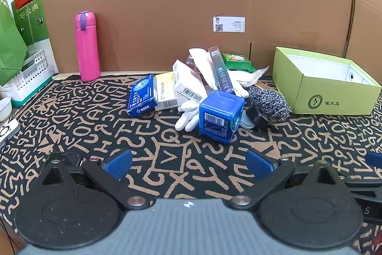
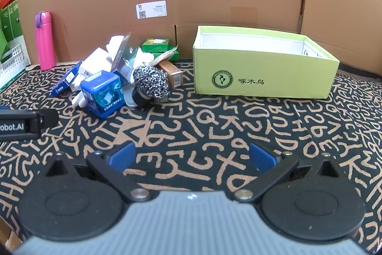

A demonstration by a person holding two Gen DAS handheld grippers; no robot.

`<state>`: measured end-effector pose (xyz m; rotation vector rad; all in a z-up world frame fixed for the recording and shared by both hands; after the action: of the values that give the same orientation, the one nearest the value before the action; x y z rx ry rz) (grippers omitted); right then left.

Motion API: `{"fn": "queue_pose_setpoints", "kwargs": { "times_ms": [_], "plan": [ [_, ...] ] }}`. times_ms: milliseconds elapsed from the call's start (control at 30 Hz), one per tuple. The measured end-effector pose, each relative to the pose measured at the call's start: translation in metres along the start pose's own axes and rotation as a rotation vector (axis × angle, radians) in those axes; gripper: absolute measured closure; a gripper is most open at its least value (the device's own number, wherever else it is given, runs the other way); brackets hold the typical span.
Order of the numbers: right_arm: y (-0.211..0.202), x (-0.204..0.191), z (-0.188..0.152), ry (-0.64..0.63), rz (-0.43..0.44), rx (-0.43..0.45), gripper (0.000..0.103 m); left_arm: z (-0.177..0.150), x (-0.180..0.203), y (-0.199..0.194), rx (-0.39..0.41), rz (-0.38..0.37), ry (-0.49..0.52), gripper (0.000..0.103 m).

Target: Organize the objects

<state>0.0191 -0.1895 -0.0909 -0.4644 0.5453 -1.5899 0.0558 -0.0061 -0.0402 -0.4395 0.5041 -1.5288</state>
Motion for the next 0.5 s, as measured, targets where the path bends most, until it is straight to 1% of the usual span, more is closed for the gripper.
{"fn": "queue_pose_setpoints", "kwargs": {
  "times_ms": [500],
  "plan": [
    [0.0026,-0.0002,-0.0014,-0.004,-0.003,-0.008,0.0,-0.0024,0.0019,0.0019,-0.004,-0.008,-0.001,0.0]
  ]
}}
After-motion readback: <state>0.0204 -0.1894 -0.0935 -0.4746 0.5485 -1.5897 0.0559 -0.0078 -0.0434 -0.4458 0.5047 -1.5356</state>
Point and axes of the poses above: each gripper's, at about its wrist camera, not at the fingertips, and y roughly the way its jaws point, x to its right, z to its top, the point moved 6 cm from there along y, roughly the way its jaws point
